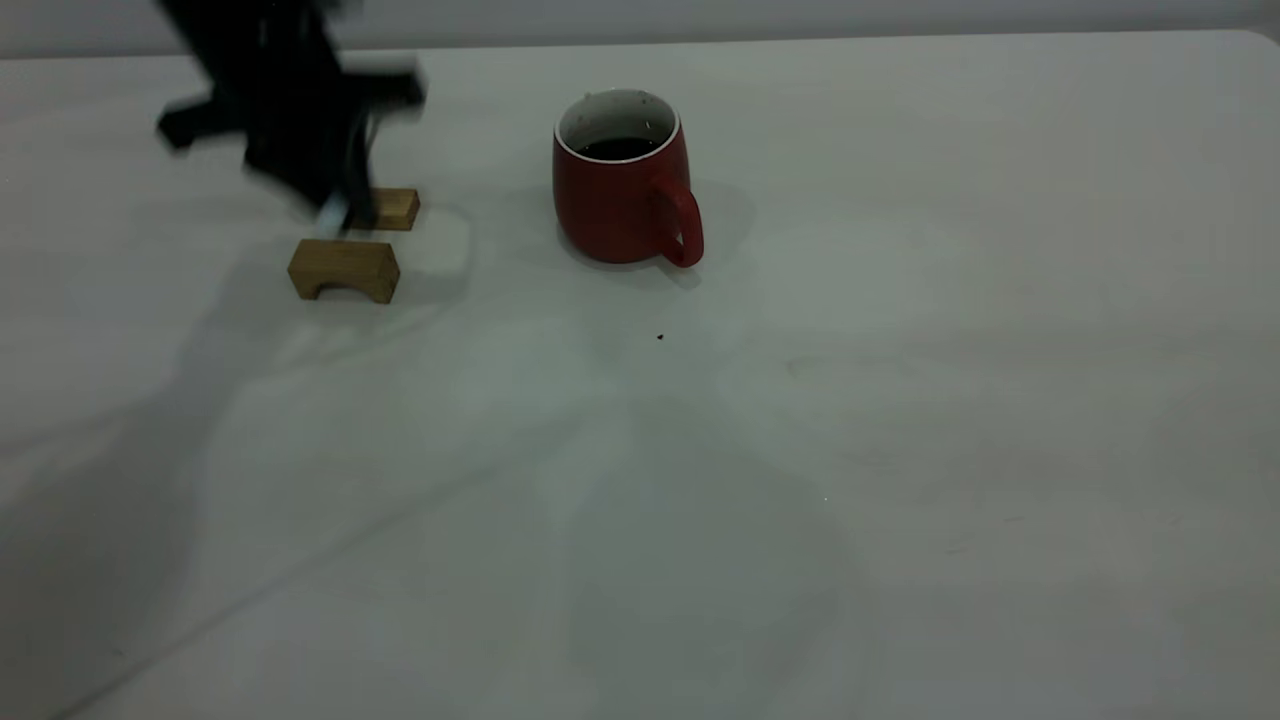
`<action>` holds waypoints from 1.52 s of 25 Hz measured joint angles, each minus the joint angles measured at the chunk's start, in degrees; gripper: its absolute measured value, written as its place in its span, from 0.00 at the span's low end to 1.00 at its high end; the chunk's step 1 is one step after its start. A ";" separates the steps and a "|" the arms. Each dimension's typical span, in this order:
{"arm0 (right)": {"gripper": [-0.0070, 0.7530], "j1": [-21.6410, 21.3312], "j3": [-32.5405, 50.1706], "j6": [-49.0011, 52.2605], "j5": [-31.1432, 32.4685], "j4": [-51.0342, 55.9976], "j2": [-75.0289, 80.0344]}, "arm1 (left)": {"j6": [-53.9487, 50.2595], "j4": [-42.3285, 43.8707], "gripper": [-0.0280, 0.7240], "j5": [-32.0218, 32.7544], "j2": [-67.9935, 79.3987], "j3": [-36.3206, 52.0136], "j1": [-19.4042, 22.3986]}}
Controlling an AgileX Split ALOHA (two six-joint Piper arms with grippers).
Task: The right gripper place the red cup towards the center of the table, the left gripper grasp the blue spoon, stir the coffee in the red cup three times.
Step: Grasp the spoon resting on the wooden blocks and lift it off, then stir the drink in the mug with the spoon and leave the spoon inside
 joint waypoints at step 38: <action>0.76 0.00 0.00 0.00 0.00 0.00 0.00 | -55.87 -71.69 0.20 -7.97 -1.84 -1.83 -6.74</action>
